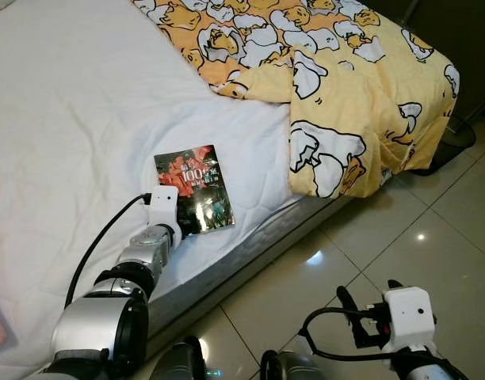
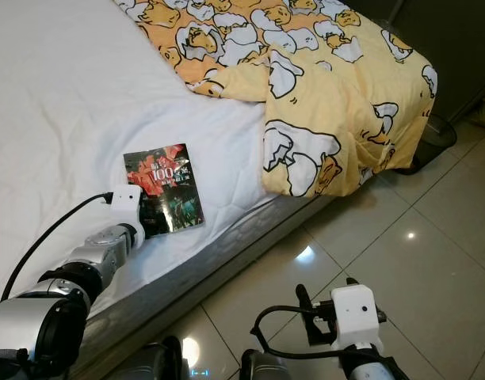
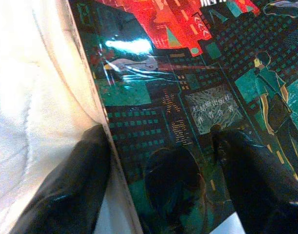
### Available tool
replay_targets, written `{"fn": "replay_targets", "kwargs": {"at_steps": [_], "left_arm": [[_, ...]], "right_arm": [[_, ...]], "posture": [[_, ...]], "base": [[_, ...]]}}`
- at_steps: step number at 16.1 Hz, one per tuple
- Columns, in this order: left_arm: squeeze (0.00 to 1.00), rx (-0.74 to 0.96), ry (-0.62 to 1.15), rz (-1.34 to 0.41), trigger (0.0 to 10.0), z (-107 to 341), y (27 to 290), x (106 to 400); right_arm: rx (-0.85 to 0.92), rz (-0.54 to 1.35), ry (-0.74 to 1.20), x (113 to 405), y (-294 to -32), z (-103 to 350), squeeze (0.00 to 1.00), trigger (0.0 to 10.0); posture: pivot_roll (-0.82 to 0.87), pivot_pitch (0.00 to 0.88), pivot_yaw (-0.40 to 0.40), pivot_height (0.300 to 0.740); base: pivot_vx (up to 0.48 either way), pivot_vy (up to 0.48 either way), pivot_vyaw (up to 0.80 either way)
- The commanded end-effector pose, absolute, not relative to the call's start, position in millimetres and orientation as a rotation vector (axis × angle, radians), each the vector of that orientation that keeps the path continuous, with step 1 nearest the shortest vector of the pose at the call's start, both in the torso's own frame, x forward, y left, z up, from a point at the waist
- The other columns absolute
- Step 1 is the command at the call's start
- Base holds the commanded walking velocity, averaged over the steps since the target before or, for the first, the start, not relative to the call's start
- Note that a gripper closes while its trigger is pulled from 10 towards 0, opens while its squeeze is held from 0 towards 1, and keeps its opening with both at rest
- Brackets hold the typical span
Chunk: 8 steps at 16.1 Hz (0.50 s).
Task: Clean up the room
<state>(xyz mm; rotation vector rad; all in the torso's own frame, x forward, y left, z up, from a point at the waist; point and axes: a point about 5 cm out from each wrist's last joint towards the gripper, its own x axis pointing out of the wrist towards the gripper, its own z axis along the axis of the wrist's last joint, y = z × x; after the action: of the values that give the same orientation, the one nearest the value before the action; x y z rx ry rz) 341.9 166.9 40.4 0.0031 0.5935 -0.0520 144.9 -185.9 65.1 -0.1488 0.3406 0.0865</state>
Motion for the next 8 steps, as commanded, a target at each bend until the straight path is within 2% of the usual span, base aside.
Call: {"fn": "replay_targets", "kwargs": {"at_steps": [1, 8], "left_arm": [[0.0, -0.047, 0.677, -0.089, 0.0, 24.2, 154.8, 330.0], [0.0, -0.104, 0.649, -0.142, 0.0, 27.3, 148.1, 332.2]], "right_arm": [[-0.159, 0.088, 0.345, 143.8, -187.2, 67.5, 0.0, 10.0], [-0.156, 0.084, 0.352, 145.5, -186.8, 65.0, 0.0, 10.0]], "posture": [[-0.23, 0.197, -0.092, 0.74], [-0.22, 0.194, -0.085, 0.74]], "base": [[0.0, 0.0, 0.0], [0.0, 0.0, 0.0]]}}
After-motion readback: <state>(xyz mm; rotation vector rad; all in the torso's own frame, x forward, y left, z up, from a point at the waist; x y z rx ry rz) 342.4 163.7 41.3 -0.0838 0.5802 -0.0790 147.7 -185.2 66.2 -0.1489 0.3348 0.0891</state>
